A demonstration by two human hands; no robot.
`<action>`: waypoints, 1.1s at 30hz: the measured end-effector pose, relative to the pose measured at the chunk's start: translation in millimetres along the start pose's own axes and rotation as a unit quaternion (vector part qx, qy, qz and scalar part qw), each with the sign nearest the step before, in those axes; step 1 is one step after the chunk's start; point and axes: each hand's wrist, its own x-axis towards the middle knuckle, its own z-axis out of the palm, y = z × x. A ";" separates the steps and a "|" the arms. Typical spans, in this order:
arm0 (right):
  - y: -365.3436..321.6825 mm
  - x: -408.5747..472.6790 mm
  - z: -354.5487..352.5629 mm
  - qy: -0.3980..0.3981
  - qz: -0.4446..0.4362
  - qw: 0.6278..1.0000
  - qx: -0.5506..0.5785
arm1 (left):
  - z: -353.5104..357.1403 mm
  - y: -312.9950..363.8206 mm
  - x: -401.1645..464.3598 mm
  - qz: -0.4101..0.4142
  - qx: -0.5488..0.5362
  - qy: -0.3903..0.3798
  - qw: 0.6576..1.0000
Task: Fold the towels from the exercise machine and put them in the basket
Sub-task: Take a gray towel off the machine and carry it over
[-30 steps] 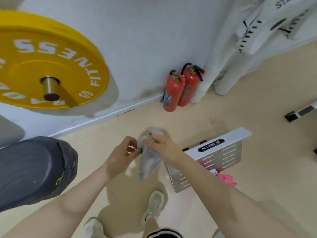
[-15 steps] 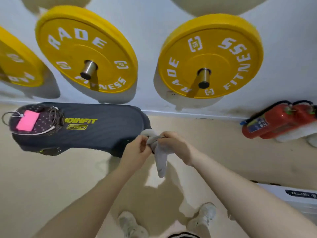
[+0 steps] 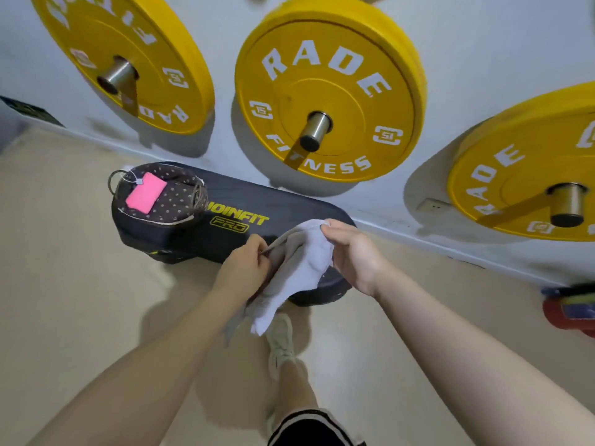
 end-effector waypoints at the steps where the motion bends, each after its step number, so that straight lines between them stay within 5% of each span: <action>1: -2.5 17.5 1.7 0.001 0.002 1.000 0.006 | -4.6 -13.5 14.2 -0.016 -0.005 -0.001 1.000; 5: -10.9 88.6 -1.9 0.051 0.011 0.998 0.040 | -23.9 -48.3 80.6 -0.024 -0.016 -0.032 0.999; 10: -29.5 171.7 -13.2 0.215 0.034 0.971 0.102 | -62.9 -72.7 186.3 0.001 0.085 -0.034 0.996; 14: -25.4 217.4 -33.7 0.261 0.026 0.960 -0.101 | -82.5 -91.1 242.1 0.000 0.253 -0.129 0.959; 17: -7.6 228.3 -49.8 0.256 0.064 0.929 -0.261 | -84.7 -105.3 260.6 0.019 0.226 -0.180 0.957; 20: 9.7 222.2 -58.5 0.266 0.111 0.912 -0.290 | -76.1 -122.1 261.3 0.037 0.099 -0.227 0.968; 25: 34.4 206.8 -61.3 0.268 0.166 0.903 -0.293 | -57.7 -141.6 271.1 0.092 0.218 -0.323 0.916; 29: 73.1 229.8 -82.7 0.263 0.172 0.821 -0.476 | -29.5 -160.9 287.3 0.105 0.307 -0.337 0.884; 33: 127.4 285.1 -118.5 0.283 0.136 0.753 -0.579 | 30.0 -202.5 333.9 0.128 0.291 -0.241 0.917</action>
